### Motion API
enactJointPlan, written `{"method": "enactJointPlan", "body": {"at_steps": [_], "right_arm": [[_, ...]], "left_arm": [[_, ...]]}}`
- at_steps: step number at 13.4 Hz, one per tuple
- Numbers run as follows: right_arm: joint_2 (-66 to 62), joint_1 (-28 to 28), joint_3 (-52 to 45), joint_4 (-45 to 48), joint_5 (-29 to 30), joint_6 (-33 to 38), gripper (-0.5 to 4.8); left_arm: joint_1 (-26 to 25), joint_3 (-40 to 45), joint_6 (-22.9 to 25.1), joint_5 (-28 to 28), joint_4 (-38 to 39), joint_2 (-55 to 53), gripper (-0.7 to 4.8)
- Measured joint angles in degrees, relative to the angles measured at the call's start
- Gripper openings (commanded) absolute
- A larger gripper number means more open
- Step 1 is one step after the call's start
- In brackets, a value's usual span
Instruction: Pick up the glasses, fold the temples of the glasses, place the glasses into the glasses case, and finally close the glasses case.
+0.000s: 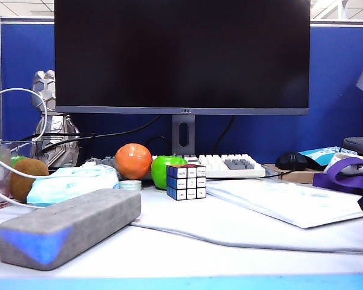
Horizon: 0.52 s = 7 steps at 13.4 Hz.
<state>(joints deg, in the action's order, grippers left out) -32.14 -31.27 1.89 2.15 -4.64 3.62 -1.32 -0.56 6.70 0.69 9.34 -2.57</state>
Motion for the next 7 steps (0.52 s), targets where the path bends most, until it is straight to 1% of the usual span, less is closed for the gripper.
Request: {"method": "enactJointPlan", "body": {"at_steps": [3,4,5,6,7], "right_arm": [[0.0,0.0,0.0,0.0,0.1,0.0,0.00],[4.6,0.3,-0.2,-2.9,0.2,0.0,0.00],[18.2,6.4,-0.8,-5.7,1.3,-0.3,0.00],[26.6,13.8,-0.8,-7.0,0.0,-0.7,-0.01],[32.0,24.6,-1.4,-6.4,-1.5,-3.4,-0.01]], "left_arm": [[0.0,0.0,0.0,-0.7,0.1,0.0,-0.04],[0.0,0.0,0.0,-0.6,0.1,0.0,-0.04],[0.0,0.0,0.1,-0.7,0.0,0.4,-0.04],[0.0,0.0,0.1,-0.6,0.0,0.5,-0.04],[0.0,0.0,0.2,-0.6,0.0,0.5,-0.04]]}}
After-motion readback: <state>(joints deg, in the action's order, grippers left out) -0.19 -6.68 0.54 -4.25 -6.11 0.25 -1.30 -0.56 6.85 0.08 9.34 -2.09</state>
